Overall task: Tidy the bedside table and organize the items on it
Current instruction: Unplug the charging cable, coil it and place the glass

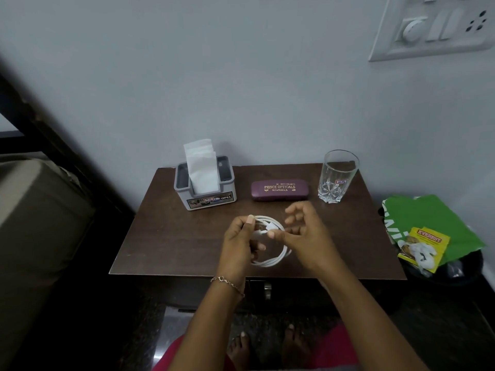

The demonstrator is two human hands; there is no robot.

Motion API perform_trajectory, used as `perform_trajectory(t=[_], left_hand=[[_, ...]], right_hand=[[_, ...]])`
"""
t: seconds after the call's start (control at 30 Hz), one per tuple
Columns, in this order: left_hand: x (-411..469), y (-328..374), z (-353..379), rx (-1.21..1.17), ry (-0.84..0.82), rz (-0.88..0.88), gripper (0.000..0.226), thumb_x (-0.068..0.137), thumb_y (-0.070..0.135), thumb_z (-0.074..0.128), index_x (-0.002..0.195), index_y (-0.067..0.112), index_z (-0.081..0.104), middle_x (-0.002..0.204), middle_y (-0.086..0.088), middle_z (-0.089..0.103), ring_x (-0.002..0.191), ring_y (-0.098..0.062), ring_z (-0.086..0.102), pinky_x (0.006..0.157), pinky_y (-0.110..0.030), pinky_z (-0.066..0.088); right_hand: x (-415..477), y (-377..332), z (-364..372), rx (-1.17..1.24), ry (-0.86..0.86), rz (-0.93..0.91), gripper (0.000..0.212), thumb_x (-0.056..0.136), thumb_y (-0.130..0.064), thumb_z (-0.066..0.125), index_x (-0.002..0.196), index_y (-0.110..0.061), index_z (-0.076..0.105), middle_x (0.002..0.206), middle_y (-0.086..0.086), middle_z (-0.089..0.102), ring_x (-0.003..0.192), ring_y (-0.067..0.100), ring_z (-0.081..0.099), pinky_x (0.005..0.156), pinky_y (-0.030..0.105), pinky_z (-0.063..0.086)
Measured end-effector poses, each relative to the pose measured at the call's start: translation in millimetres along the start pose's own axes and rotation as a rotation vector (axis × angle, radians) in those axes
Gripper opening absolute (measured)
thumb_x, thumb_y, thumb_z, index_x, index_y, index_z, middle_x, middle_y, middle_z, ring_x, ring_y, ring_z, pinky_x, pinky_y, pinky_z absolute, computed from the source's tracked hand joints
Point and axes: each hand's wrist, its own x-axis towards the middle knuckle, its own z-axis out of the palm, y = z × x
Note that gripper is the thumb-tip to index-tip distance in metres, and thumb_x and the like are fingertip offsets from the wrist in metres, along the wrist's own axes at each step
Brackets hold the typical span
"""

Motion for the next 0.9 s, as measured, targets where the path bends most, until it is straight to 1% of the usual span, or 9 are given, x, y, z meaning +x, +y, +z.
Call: perform_trajectory(t=[0.1,0.17,0.27,0.33,0.4,0.5,0.67,0.8,0.9], left_hand=[[-4.0,-1.1,4.5,0.037,-0.054,-0.073,0.020,0.098,0.028,0.039,0.088,0.018,0.053,0.072,0.006,0.063,0.044,-0.004,0.057,0.044,-0.017,0.039],[-6.9,-3.1,7.4,0.062,-0.091,-0.079,0.016,0.097,0.025,0.040,0.103,0.013,0.050,0.082,0.005,0.063,0.047,-0.004,0.059,0.049,-0.018,0.043],[-8.6,-5.7,10.0,0.052,-0.096,-0.056,0.016,0.097,0.015,0.042,0.110,0.008,0.047,0.081,0.004,0.060,0.044,-0.001,0.055,0.044,-0.014,0.040],[-7.3,-8.0,10.2,0.007,-0.047,-0.067,0.014,0.096,0.012,0.043,0.108,0.009,0.048,0.080,0.002,0.058,0.041,0.000,0.052,0.042,-0.013,0.038],[-4.2,-9.7,9.4,-0.051,0.005,-0.095,0.010,0.096,0.013,0.043,0.103,0.011,0.050,0.082,0.001,0.058,0.041,0.001,0.052,0.043,-0.014,0.039],[0.0,-10.2,8.3,-0.112,0.046,-0.097,0.007,0.096,0.011,0.043,0.096,0.014,0.049,0.079,0.001,0.060,0.042,0.001,0.055,0.045,-0.016,0.040],[0.9,-8.9,8.4,-0.163,0.004,-0.103,0.013,0.094,0.002,0.041,0.099,0.013,0.046,0.079,-0.005,0.062,0.046,-0.006,0.063,0.043,-0.016,0.049],[2.4,-9.6,6.9,-0.117,0.006,-0.088,0.029,0.089,-0.009,0.036,0.087,0.018,0.047,0.078,-0.005,0.063,0.051,-0.012,0.065,0.048,-0.023,0.052],[3.1,-11.7,7.9,-0.103,0.008,-0.071,0.028,0.090,-0.006,0.038,0.083,0.019,0.048,0.082,-0.005,0.062,0.064,-0.021,0.064,0.052,-0.027,0.055]], right_hand=[[0.5,-0.9,-1.4,0.137,-0.076,0.055,0.024,0.071,-0.007,0.077,0.088,-0.017,0.063,0.079,-0.003,0.062,0.066,0.000,0.057,0.060,0.010,0.045],[1.1,-0.2,-0.6,0.170,-0.051,0.057,0.018,0.073,-0.007,0.076,0.085,-0.013,0.064,0.073,-0.005,0.064,0.063,-0.002,0.058,0.059,0.010,0.045],[1.7,4.5,1.3,0.220,0.021,0.127,0.016,0.075,-0.014,0.075,0.085,-0.014,0.063,0.078,-0.001,0.064,0.075,0.010,0.059,0.064,0.021,0.046],[0.8,4.8,-0.2,0.375,-0.017,0.214,0.013,0.080,-0.022,0.069,0.089,-0.013,0.064,0.081,0.003,0.066,0.078,0.016,0.060,0.069,0.026,0.049],[0.1,2.0,-8.0,0.543,-0.105,0.347,0.022,0.088,-0.027,0.059,0.098,-0.009,0.066,0.083,0.004,0.067,0.075,0.013,0.062,0.069,0.026,0.053],[-2.9,-0.7,-16.5,0.569,-0.217,0.455,0.023,0.093,-0.022,0.052,0.102,-0.005,0.066,0.085,0.007,0.069,0.073,0.012,0.066,0.063,0.021,0.056],[-0.9,1.0,-12.1,0.599,-0.122,0.479,0.008,0.087,-0.015,0.061,0.090,-0.010,0.066,0.070,0.001,0.072,0.062,0.009,0.068,0.060,0.021,0.057],[1.4,5.5,-6.7,0.545,-0.087,0.480,0.004,0.081,-0.016,0.067,0.083,-0.012,0.069,0.067,0.000,0.070,0.059,0.008,0.065,0.060,0.020,0.055],[1.7,6.8,-2.5,0.498,-0.014,0.444,0.005,0.081,-0.015,0.069,0.080,-0.011,0.068,0.066,0.002,0.067,0.055,0.007,0.063,0.057,0.020,0.056]])
